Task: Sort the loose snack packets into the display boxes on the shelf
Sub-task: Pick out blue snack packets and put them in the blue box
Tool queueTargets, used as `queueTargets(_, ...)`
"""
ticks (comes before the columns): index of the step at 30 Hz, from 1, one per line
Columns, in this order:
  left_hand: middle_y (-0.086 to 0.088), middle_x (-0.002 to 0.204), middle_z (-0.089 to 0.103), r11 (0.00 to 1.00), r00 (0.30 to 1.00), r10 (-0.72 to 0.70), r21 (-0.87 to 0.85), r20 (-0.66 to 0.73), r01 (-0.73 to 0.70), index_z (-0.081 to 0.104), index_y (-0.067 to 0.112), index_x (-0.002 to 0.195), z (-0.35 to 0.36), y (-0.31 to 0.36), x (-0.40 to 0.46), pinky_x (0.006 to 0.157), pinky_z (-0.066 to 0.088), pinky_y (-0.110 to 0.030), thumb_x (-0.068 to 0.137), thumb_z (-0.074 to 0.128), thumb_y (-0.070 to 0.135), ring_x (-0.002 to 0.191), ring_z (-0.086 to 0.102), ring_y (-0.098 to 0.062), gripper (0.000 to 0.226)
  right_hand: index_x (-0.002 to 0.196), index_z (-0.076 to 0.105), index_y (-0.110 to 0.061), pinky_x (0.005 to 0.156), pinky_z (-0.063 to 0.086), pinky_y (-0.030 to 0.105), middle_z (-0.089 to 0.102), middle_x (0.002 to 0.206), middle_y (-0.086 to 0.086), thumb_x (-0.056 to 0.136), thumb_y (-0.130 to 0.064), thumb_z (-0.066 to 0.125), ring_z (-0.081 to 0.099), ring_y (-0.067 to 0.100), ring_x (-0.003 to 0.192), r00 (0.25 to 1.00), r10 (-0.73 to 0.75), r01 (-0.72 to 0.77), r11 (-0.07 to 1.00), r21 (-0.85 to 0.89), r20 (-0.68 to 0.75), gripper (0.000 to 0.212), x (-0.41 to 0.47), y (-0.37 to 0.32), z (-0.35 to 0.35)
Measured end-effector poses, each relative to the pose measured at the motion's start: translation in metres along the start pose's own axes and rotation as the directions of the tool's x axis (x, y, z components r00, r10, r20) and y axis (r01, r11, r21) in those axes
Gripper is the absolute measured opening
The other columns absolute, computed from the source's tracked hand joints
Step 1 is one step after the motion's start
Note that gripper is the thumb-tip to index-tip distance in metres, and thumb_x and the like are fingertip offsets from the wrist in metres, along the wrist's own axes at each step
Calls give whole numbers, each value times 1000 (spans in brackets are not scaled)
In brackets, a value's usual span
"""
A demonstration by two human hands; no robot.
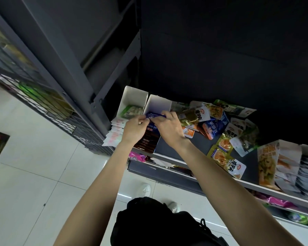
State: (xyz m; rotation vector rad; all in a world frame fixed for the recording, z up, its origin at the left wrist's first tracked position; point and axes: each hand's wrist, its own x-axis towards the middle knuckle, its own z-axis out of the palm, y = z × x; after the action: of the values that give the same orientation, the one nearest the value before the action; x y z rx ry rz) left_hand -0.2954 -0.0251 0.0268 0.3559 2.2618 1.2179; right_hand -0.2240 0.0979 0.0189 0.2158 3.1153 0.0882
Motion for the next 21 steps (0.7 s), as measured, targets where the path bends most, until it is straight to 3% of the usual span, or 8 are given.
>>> queueTargets(4, -12, 119, 63, 903, 994, 93, 416, 64, -112, 58, 10, 123, 3, 0, 2, 86, 40, -31, 95, 46, 24, 107, 57, -27, 34, 145, 30, -13, 105, 21, 43, 44, 144, 2, 98, -23, 41, 21, 25, 138, 988, -6, 7, 1000, -6, 155, 49, 0, -5, -1)
queueTargets(6, -16, 107, 65, 795, 986, 152, 584, 66, -162, 60, 11, 115, 4, 1, 0, 78, 45, -34, 93, 46, 22, 96, 59, -33, 29, 145, 32, -13, 107, 19, 43, 40, 146, 2, 99, -37, 36, 19, 23, 139, 992, 8, -23, 993, 115, 129, 51, -7, -4, -6)
queueTargets(8, -16, 102, 65, 703, 973, 231, 690, 7, -172, 61, 14, 115, 3, 4, -7, 73, 51, -37, 90, 47, 21, 88, 62, -33, 29, 141, 40, -13, 107, 24, 41, 46, 141, 4, 98, -37, 42, 29, 23, 136, 999, 50, -54, 953, 298, 20, 49, -26, 5, -10)
queueTargets(11, -11, 98, 64, 678, 898, 435, 680, -63, -281, 61, 16, 115, 9, 20, -28, 67, 52, -36, 90, 52, 21, 81, 63, -29, 28, 120, 62, -10, 94, 44, 40, 66, 114, 9, 93, -20, 56, 56, 27, 111, 928, 276, -106, 838, 535, -249, 30, -75, 35, -3)
queueTargets(13, -7, 96, 63, 661, 793, 608, 579, -39, -478, 64, 16, 111, 27, 33, -40, 65, 52, -34, 88, 53, 18, 76, 62, -23, 25, 110, 67, -8, 76, 54, 33, 70, 98, 9, 91, -12, 58, 65, 23, 89, 876, 415, -203, 779, 593, -245, 22, -106, 65, 10)
queueTargets(16, -1, 91, 63, 649, 714, 698, 375, 51, -662, 64, 16, 106, 82, 39, -44, 64, 53, -30, 86, 52, 19, 75, 61, -16, 23, 104, 69, -8, 58, 46, 22, 70, 83, 12, 89, -7, 59, 67, 25, 68, 817, 559, -405, 731, 550, -141, 18, -131, 109, 37)
queueTargets(18, -1, 98, 63, 676, 745, 659, 349, 108, -649, 62, 18, 108, 125, 31, -33, 70, 54, -33, 85, 54, 20, 88, 60, -18, 24, 110, 66, -11, 62, 50, 31, 68, 89, 14, 87, -11, 61, 64, 32, 79, 804, 589, -484, 727, 487, -81, 24, -134, 132, 55)
queueTargets(21, -4, 120, 58, 653, 798, 568, 479, 202, -586, 56, 17, 121, 175, 17, -3, 93, 45, -37, 86, 58, 19, 113, 52, -23, 36, 132, 49, -10, 92, 45, 44, 54, 125, 17, 87, -21, 64, 50, 36, 115, 855, 517, -490, 792, 365, 25, 48, -123, 157, 81)
